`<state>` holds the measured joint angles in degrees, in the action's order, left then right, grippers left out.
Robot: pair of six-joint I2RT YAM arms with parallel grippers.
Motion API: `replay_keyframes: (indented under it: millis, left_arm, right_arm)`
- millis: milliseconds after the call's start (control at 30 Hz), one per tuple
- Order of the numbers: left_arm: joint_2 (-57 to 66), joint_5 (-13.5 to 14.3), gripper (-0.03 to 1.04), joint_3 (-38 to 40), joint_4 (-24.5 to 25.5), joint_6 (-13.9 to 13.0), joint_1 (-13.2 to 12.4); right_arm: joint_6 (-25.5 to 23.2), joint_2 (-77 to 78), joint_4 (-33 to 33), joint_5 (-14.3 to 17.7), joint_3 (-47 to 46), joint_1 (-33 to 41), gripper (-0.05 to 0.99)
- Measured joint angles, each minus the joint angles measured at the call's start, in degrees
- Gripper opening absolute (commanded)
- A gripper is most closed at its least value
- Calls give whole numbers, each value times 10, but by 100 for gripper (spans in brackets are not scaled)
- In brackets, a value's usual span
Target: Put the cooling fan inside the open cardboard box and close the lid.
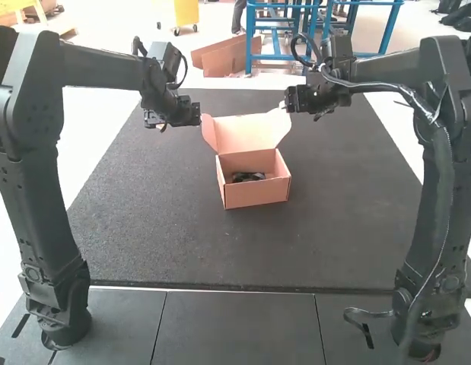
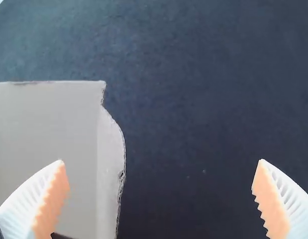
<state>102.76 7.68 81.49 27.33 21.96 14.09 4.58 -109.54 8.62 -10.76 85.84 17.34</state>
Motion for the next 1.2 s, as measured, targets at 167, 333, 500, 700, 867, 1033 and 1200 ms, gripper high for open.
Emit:
replay_keyframes:
  millis: [167,333,500,700,867,1033,1200]
  left_arm:
    - [5,-4,97,14,0,0,0]
    - [5,-17,97,19,0,0,5]
    - [5,-28,97,19,3,0,19]
    - [5,-35,97,19,3,0,28]
    - [5,-37,97,19,8,0,28]
    - [5,-37,97,19,9,0,28]
    - [5,-39,97,20,14,0,28]
  right_arm:
    - [-10,-7,5,-9,14,0,75]
    - [-14,-10,34,-20,19,0,71]
    - [-16,-23,54,-29,27,0,62]
    - [-16,-33,55,-37,33,0,46]
    - [-20,-33,55,-41,33,0,32]
    - [-28,-33,54,-45,33,0,26]
    - [-34,-33,55,-47,33,0,20]
